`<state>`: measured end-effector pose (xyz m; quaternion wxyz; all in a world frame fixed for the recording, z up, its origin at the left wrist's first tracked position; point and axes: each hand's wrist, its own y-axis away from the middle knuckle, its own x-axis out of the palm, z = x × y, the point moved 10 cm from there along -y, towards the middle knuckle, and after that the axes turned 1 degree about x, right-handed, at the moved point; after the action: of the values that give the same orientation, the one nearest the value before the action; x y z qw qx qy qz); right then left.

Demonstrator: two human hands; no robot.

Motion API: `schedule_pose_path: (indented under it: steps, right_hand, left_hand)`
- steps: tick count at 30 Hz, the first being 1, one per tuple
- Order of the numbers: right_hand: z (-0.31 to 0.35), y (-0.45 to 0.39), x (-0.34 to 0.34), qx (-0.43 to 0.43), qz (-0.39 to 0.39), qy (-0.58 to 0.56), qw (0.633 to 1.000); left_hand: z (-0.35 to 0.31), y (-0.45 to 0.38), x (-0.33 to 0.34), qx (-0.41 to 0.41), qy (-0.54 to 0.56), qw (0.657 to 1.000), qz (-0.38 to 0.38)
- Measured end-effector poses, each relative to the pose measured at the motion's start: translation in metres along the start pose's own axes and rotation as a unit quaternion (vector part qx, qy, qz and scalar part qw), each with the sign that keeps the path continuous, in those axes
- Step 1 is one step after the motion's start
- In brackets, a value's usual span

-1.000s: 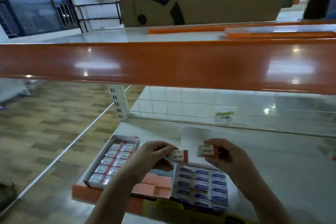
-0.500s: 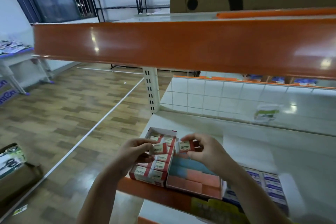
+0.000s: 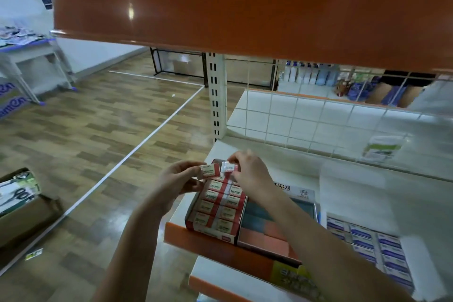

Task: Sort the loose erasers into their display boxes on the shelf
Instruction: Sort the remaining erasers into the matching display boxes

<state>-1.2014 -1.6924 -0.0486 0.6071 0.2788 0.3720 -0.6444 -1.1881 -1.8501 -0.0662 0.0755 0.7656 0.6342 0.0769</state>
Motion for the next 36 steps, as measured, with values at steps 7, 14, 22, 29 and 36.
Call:
schedule_pose_path:
  steps: [7,14,22,29,36]
  right_hand:
    - [0.007,-0.006,0.011,-0.045,-0.038,0.069,0.996]
    - [0.005,-0.001,0.017,-0.040,-0.027,0.045,0.998]
    - [0.006,0.000,0.034,-0.046,-0.009,0.085,0.995]
    - [0.002,-0.001,0.002,-0.053,-0.033,0.065,0.996]
    - [-0.046,-0.006,-0.015,0.037,0.003,0.065,0.997]
  left_hand:
    - [0.008,-0.007,-0.009,-0.006,-0.008,1.000,-0.014]
    - [0.018,-0.012,-0.011,-0.017,0.019,1.000,-0.006]
    - [0.021,-0.015,-0.017,-0.016,0.000,1.000,-0.002]
    - [0.007,-0.020,-0.007,0.008,-0.009,1.000,0.002]
    - [-0.011,-0.029,0.036,0.061,-0.154,0.983,0.081]
